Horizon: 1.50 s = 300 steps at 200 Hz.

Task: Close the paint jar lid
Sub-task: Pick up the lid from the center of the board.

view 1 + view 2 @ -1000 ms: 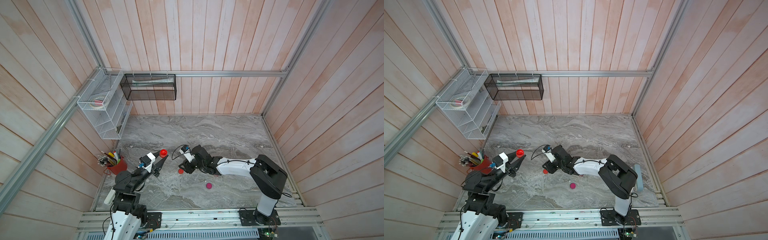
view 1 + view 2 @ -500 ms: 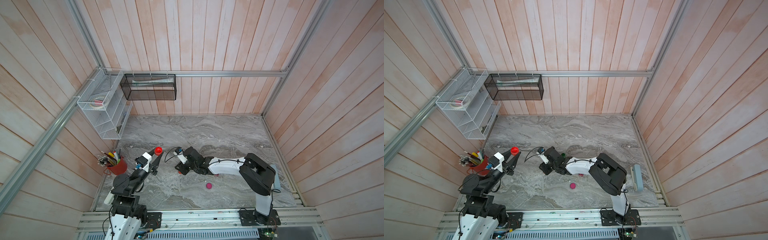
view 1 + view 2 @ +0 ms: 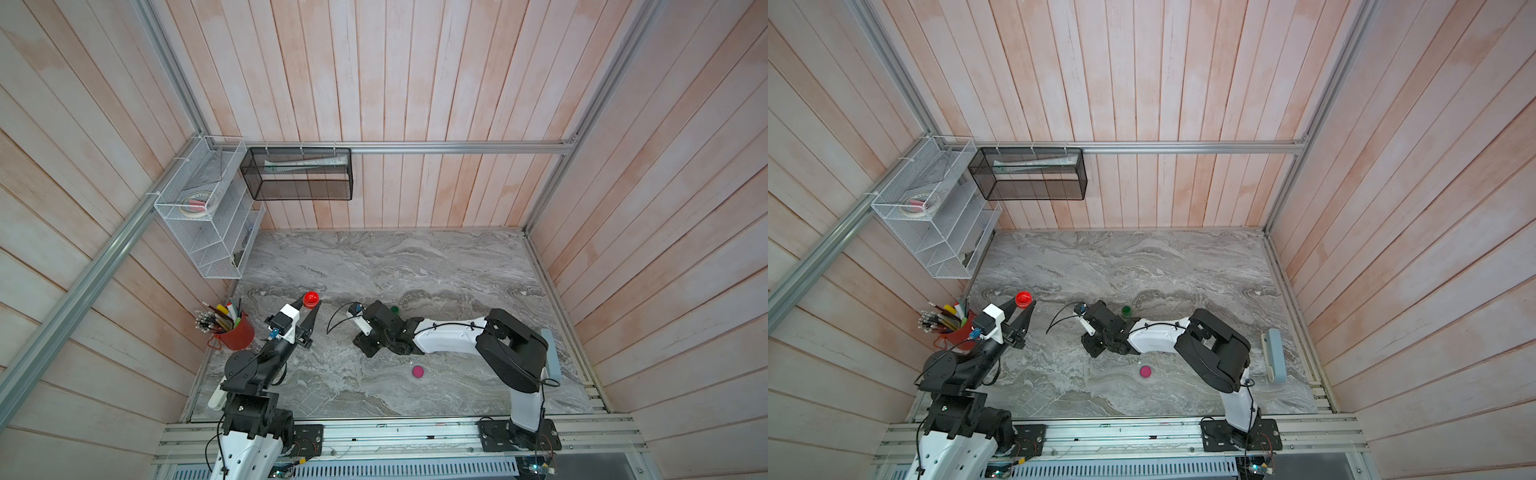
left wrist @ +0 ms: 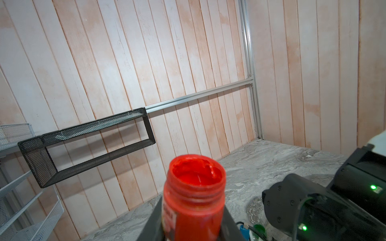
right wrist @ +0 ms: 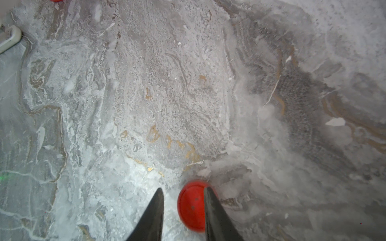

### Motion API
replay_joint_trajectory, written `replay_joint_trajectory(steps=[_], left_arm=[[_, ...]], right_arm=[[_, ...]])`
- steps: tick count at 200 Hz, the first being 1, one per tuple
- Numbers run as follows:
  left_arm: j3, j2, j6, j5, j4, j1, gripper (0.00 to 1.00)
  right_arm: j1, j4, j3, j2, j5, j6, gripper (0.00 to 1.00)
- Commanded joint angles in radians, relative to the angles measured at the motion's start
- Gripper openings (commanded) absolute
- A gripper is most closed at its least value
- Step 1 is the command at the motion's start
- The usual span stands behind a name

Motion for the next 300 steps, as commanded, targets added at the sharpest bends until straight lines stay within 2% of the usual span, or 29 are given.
replay_joint_trajectory(steps=[1, 300], left_arm=[[-0.016, -0.009, 0.007, -0.013, -0.006, 0.001, 0.29], [-0.018, -0.009, -0.001, 0.011, -0.008, 0.001, 0.29]], right_arm=[[0.004, -0.029, 0.024, 0.024, 0.032, 0.012, 0.34], [0.020, -0.138, 0.066, 0.057, 0.083, 0.008, 0.40]])
